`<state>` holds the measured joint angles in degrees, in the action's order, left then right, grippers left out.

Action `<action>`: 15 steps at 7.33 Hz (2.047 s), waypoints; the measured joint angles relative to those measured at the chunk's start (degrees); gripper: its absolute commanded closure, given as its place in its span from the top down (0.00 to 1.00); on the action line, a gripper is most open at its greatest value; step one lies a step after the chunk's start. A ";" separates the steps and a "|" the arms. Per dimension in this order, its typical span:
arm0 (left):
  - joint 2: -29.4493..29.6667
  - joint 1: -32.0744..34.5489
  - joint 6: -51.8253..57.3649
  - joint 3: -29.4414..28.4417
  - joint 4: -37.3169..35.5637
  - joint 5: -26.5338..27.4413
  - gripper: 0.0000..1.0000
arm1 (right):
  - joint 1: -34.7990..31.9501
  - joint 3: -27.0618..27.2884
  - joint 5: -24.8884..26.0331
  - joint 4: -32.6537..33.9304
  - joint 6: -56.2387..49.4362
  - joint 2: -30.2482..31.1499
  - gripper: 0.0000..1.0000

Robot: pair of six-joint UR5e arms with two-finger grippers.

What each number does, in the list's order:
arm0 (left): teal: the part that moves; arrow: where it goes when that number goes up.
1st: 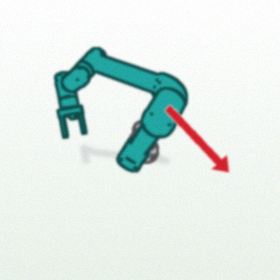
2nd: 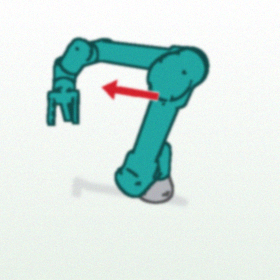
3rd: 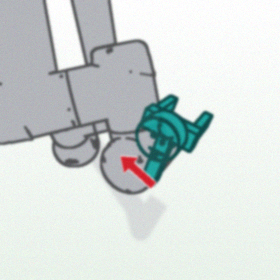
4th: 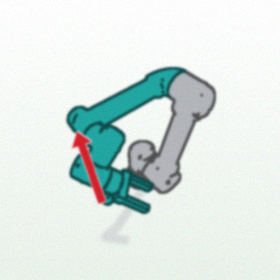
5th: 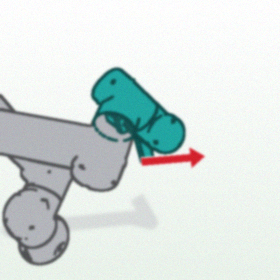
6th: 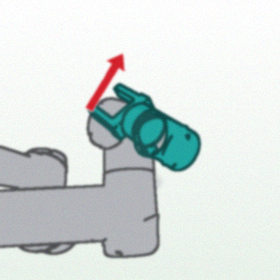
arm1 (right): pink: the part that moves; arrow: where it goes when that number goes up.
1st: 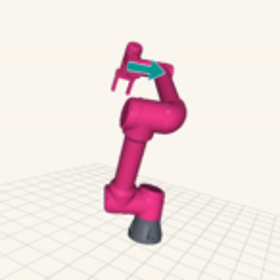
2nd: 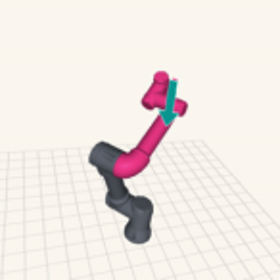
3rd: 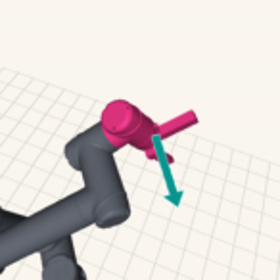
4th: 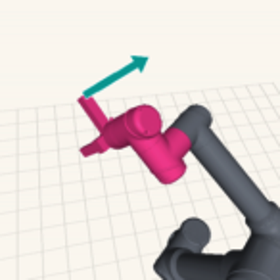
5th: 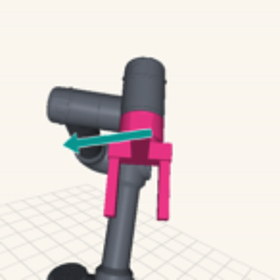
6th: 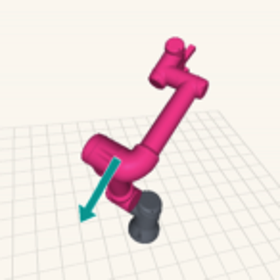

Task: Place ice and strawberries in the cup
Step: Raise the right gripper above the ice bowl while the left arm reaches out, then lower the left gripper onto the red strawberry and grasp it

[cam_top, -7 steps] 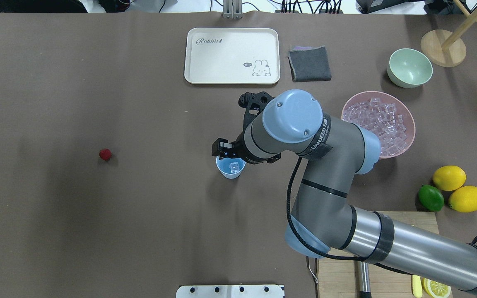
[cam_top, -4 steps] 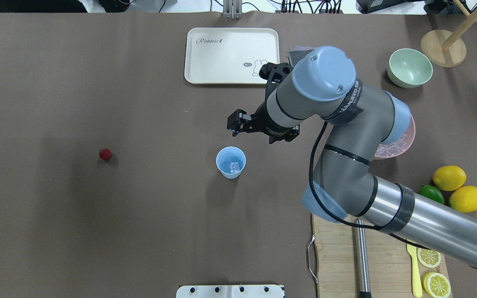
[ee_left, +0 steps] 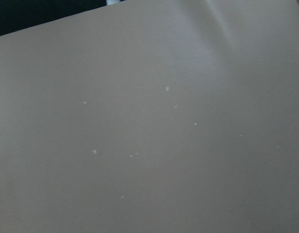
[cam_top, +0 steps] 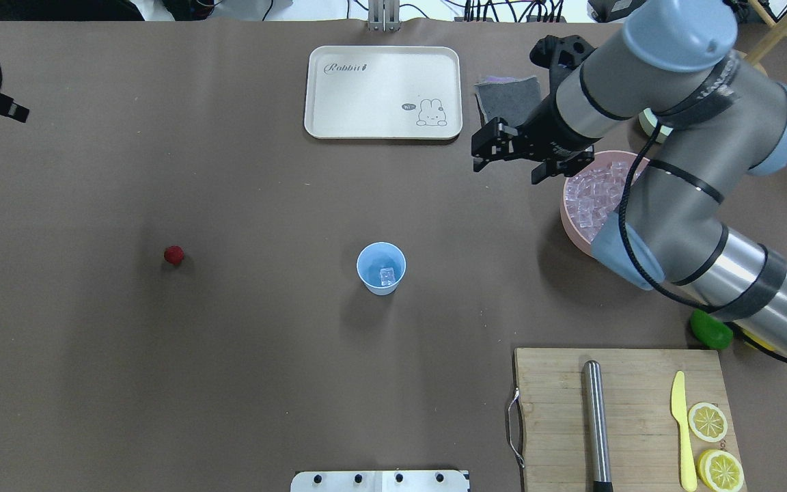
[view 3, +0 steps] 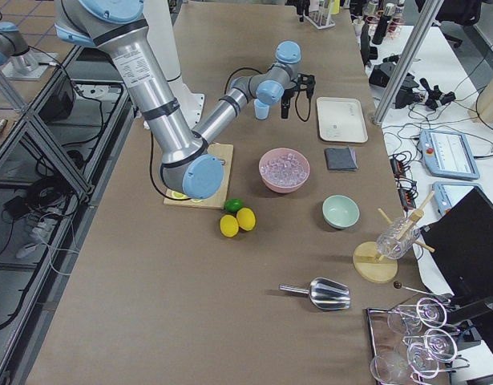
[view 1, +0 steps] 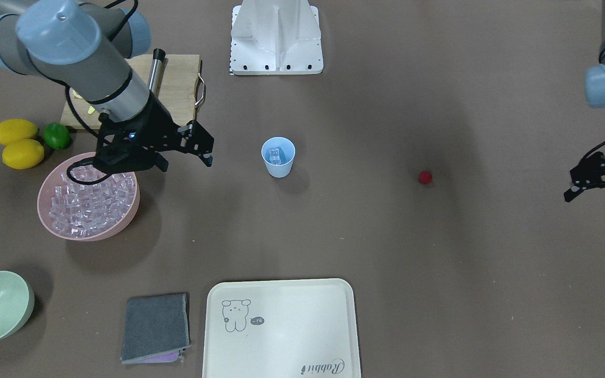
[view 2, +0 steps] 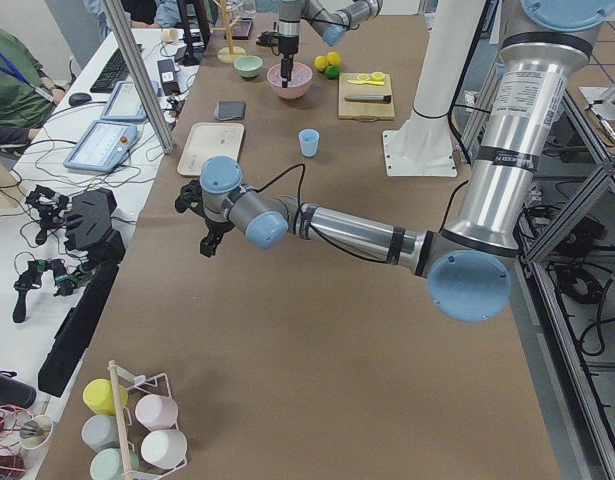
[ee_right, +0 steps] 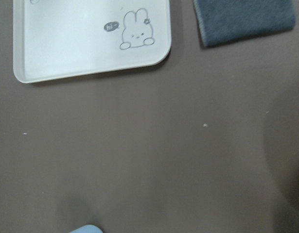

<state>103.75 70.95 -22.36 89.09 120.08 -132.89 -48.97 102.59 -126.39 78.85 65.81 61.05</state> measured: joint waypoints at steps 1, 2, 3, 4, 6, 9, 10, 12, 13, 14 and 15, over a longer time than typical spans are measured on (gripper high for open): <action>0.32 -3.42 -5.32 0.47 2.58 2.26 0.98 | -2.77 -0.16 -1.78 0.01 -3.34 1.56 1.00; 0.40 -6.30 -8.67 1.35 4.67 4.46 0.98 | -5.26 -0.40 -3.21 0.06 -6.48 3.05 1.00; -0.26 -8.38 -10.36 3.21 5.58 6.99 0.98 | -7.03 -0.65 -4.07 0.12 -8.94 4.20 1.00; -1.98 -10.56 -11.26 5.86 5.91 10.50 0.98 | -8.00 -0.89 -4.54 0.13 -10.20 4.81 1.00; -4.62 -15.93 -14.24 9.99 6.01 18.51 0.98 | -8.56 -1.05 -4.74 0.09 -10.91 5.19 1.00; -5.72 -25.50 -21.74 12.92 5.98 27.91 0.98 | -8.68 -1.11 -4.69 0.06 -11.05 5.61 1.00; -5.87 -27.73 -23.71 13.09 6.03 29.16 0.98 | -8.68 -1.09 -4.67 0.02 -11.05 5.74 1.00; -5.99 -29.95 -24.94 12.59 6.15 29.78 0.98 | -8.69 -1.08 -4.66 -0.01 -11.05 5.89 1.00; -5.99 -30.73 -25.07 12.19 6.17 29.80 0.98 | -8.69 -1.08 -4.66 -0.01 -11.06 5.91 1.00; -5.89 -31.57 -25.14 11.60 6.19 29.76 0.97 | -8.69 -1.08 -4.66 -0.01 -11.06 5.95 1.00; -5.70 -32.12 -25.18 10.96 6.23 29.71 0.97 | -8.69 -1.08 -4.66 -0.01 -11.06 5.98 1.00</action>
<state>98.05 38.83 -47.53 100.05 126.31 -103.19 -57.66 101.51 -131.05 78.84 54.76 67.03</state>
